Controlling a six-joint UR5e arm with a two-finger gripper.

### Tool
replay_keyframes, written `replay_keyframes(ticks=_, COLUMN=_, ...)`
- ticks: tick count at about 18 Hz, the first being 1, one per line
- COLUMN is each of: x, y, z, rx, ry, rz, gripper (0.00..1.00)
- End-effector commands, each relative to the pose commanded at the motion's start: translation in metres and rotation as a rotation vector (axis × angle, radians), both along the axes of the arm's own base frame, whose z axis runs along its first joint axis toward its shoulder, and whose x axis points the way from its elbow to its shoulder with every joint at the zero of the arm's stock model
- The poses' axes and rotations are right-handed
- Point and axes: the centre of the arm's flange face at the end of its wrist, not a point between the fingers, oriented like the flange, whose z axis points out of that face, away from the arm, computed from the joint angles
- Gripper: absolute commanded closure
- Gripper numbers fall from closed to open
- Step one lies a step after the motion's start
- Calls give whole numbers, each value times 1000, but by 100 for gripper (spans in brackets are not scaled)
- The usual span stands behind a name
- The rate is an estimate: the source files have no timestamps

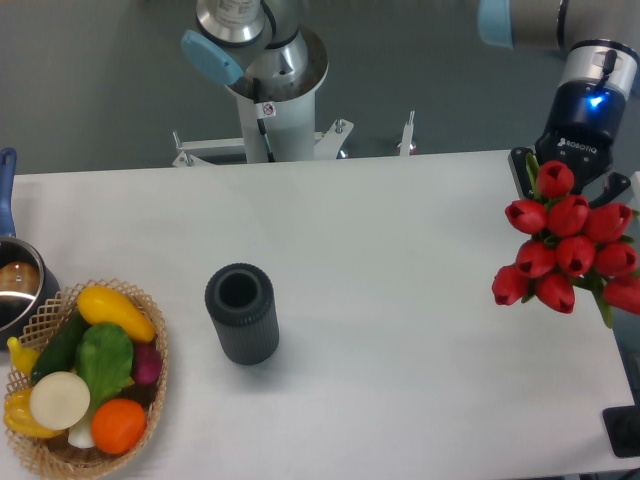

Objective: Insert the flowers into the vase
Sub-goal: 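Hold the red tulip bouquet in the gripper, lifting it slightly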

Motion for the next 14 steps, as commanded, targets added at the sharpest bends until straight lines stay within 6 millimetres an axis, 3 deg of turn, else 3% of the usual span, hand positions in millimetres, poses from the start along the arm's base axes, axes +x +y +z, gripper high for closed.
replay_keyframes(ticks=4, x=-5, y=-7, z=10, rx=19, ry=12, rz=8, gripper=82)
replay_keyframes(ticks=9, x=-1, y=-14, z=7, rx=34, ry=1, rz=12, gripper=82)
replay_keyframes(ticks=14, x=2, y=-7, z=7, rx=40, ry=-3, rz=-2, gripper=80)
